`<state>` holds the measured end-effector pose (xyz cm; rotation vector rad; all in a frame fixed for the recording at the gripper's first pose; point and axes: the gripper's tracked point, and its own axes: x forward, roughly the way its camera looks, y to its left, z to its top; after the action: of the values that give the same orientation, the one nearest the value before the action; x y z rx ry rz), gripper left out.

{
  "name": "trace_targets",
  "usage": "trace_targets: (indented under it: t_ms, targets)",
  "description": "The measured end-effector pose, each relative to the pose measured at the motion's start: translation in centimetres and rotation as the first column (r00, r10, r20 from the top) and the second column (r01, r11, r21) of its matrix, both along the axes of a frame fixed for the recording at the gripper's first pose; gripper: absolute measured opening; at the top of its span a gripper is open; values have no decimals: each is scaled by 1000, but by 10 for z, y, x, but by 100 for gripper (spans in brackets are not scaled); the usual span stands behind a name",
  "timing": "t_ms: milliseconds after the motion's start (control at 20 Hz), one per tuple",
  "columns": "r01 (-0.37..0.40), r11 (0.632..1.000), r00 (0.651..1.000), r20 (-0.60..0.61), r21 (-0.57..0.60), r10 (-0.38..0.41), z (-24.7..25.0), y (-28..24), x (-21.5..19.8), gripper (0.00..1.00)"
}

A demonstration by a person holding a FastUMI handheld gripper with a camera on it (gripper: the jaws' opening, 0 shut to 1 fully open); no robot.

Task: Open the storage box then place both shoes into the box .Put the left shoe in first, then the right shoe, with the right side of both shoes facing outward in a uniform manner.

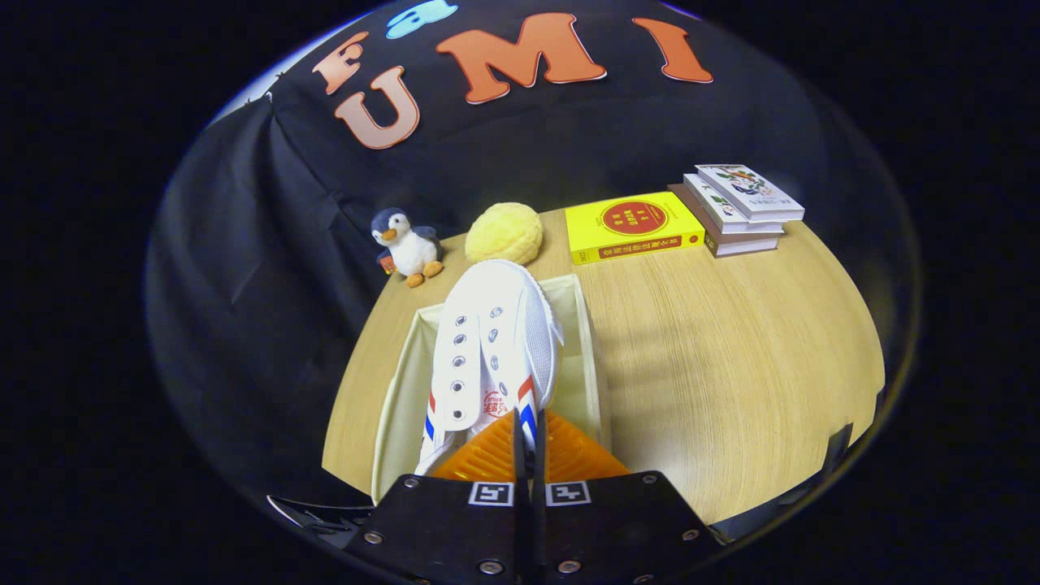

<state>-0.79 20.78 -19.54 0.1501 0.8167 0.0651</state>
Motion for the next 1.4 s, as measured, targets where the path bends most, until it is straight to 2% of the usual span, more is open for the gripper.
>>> trace_targets:
  t_ms: [300,350,450,600,800,950,1000,1050,1100,1250,1400]
  targets:
    - [34,994,997,-59,-101,-40,-23,-2,10,4]
    - [26,995,998,-52,-100,-32,-21,1,10,12]
    - [11,997,999,-39,-77,-14,-12,8,7,22]
    - [22,997,1000,6,-76,-22,15,2,6,26]
    - [23,994,998,60,-111,-16,30,-7,13,42]
    - [-17,992,998,56,-123,24,29,0,10,57]
    - [-28,994,997,74,-110,36,36,4,11,58]
    - [-34,993,994,99,-110,45,46,5,11,62]
    - [-36,992,990,128,-124,52,59,1,11,67]
    - [-33,985,968,239,-168,73,109,-12,10,98]
    - [-9,987,935,348,-160,65,163,-26,2,98]
